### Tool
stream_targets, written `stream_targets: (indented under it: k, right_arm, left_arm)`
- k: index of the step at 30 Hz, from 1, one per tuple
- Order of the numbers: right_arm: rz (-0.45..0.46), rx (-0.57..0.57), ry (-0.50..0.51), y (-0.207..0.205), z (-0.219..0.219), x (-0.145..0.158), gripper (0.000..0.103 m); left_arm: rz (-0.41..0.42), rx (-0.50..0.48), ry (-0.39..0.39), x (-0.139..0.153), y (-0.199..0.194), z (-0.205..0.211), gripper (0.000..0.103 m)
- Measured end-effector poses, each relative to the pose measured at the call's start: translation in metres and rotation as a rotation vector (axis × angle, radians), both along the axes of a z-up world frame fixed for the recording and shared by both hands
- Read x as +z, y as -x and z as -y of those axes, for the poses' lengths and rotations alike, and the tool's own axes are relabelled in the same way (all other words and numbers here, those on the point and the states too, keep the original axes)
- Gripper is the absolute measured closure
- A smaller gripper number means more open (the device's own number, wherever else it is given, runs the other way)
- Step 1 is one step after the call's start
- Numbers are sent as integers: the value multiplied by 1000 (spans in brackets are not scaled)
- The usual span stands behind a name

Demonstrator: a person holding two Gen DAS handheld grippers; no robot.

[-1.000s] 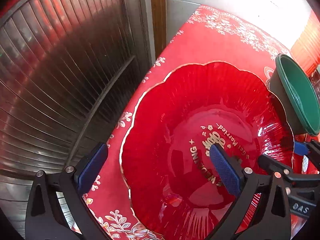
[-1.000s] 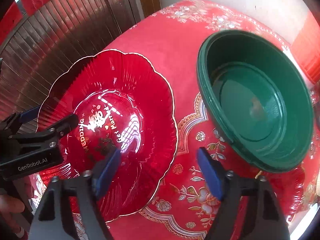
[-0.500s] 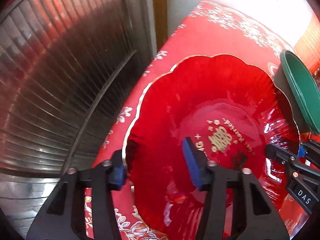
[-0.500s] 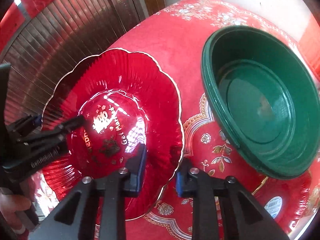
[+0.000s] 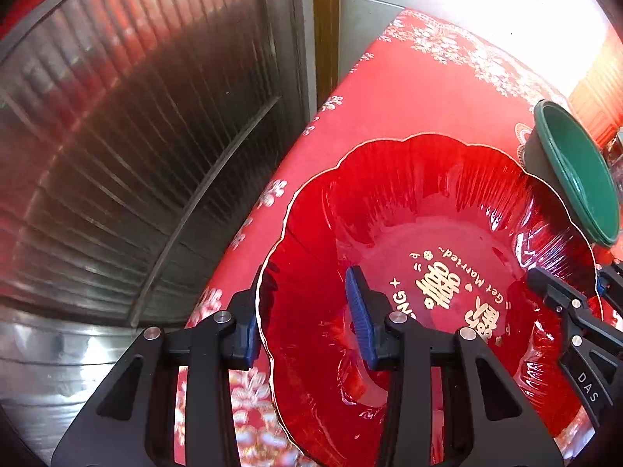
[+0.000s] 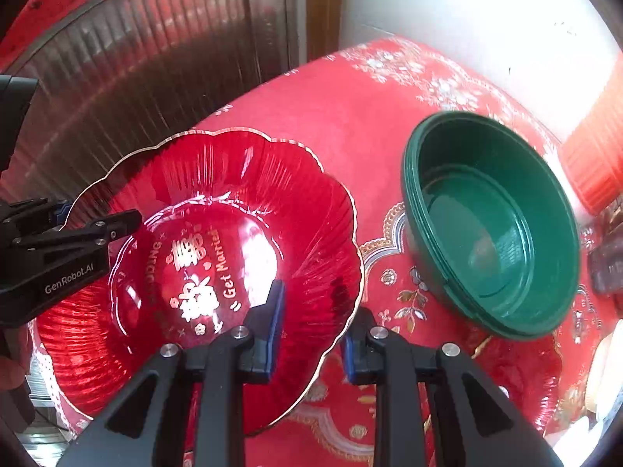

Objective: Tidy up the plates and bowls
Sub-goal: 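Close both grippers on the rim of the large red plate, then carry the large red plate toward the door side and release it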

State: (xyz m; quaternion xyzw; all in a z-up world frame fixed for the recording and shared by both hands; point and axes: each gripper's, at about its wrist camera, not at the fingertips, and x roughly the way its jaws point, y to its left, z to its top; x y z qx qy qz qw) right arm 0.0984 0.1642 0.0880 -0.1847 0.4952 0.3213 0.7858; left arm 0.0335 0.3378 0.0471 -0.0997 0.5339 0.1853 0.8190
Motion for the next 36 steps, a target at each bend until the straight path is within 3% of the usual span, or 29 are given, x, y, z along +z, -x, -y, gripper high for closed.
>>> stream_targets:
  k: [6,12,19,24,29,32,34,35,36]
  right_arm:
    - [1,71,-4,33,5,7,76]
    - [-49,141,8,67,7,-3,76]
    - [-93,180,11,88,5,-18,75]
    - [-116,175,2,81,1,-25,75]
    - [-130,154,-18,84,3,-23,75]
    - [-143,131,-42,80,13,-18,73]
    - [-171,115,-74,77,21,-14,71]
    - [-184,109,-88,75,25,-12,68]
    - [-191,102,-100,74,30,-10,66]
  left_arm:
    - [-7,20,-4,7,45,5,65]
    - [-48,68,-12,-6,88,14,65]
    - [-50,123,-6,-13,107,15,64]
    - [-4,164,18,-20,122,9,63]
    - [29,141,-7,-23,126,13,56]
    - [73,153,35,-19,130,8,56]
    - [89,162,9,-10,134,6,56]
    - [96,158,6,-6,136,5,54]
    - [107,152,12,0,139,4,43]
